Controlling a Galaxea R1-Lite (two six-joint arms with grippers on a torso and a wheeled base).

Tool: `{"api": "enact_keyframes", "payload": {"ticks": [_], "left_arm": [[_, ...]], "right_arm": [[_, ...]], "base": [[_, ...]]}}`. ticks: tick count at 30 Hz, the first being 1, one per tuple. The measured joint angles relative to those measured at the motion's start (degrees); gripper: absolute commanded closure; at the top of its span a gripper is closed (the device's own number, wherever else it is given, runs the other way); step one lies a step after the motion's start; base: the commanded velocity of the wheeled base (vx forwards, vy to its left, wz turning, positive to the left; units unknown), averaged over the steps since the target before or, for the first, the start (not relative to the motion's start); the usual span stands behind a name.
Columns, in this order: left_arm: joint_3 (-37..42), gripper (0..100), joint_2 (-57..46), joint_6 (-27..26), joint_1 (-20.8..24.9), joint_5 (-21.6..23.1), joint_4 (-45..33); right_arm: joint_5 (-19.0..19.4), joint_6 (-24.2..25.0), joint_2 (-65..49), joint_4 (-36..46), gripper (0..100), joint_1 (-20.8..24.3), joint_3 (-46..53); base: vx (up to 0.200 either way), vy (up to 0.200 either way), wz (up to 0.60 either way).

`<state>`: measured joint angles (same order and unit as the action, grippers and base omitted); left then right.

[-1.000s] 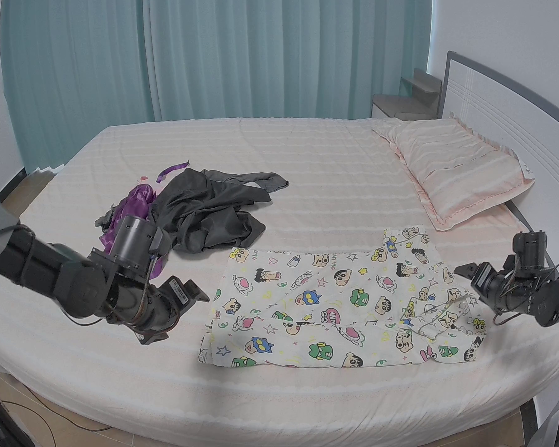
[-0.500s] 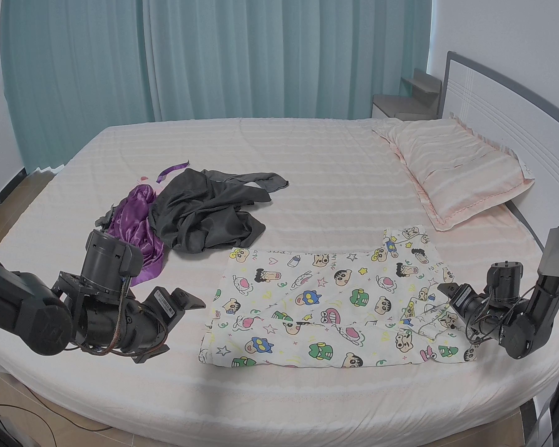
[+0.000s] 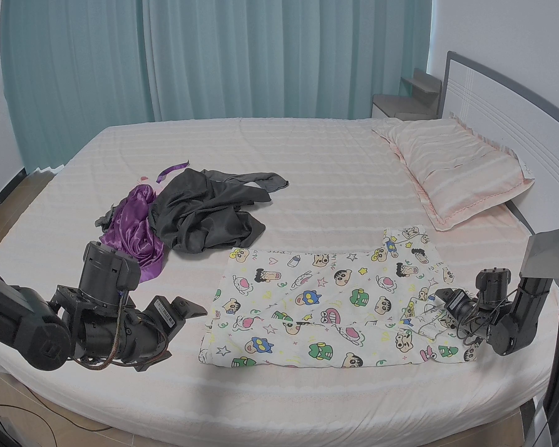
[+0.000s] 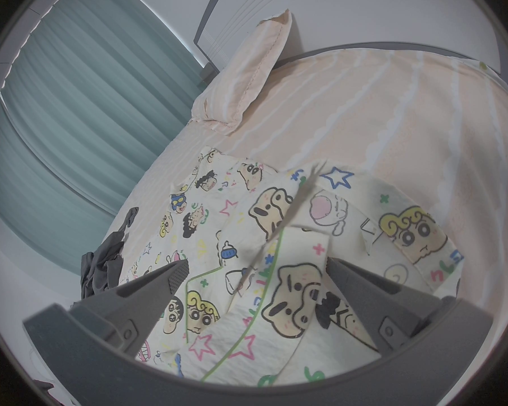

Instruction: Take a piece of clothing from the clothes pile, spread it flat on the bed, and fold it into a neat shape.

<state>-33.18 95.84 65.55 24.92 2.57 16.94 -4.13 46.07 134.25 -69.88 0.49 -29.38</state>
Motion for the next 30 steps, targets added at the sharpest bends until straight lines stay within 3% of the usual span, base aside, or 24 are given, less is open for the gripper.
{"api": "enact_keyframes", "payload": {"ticks": [15,16,30], "left_arm": [[0.6,0,0.4,0.0,0.4,0.0,0.0],[0.6,0,0.4,0.0,0.4,0.0,0.0],[0.4,0,0.3,-0.1,0.2,0.0,0.3]], "right_arm": [[0.1,0.1,1.8,-0.2,0,0.1,0.4],[0.1,0.2,2.0,-0.1,100,0.1,0.1],[-0.1,0.8,1.6,-0.1,100,-0.8,0.5]], "base": [[0.0,0.0,0.0],[0.0,0.0,0.0],[0.0,0.0,0.0]]}}
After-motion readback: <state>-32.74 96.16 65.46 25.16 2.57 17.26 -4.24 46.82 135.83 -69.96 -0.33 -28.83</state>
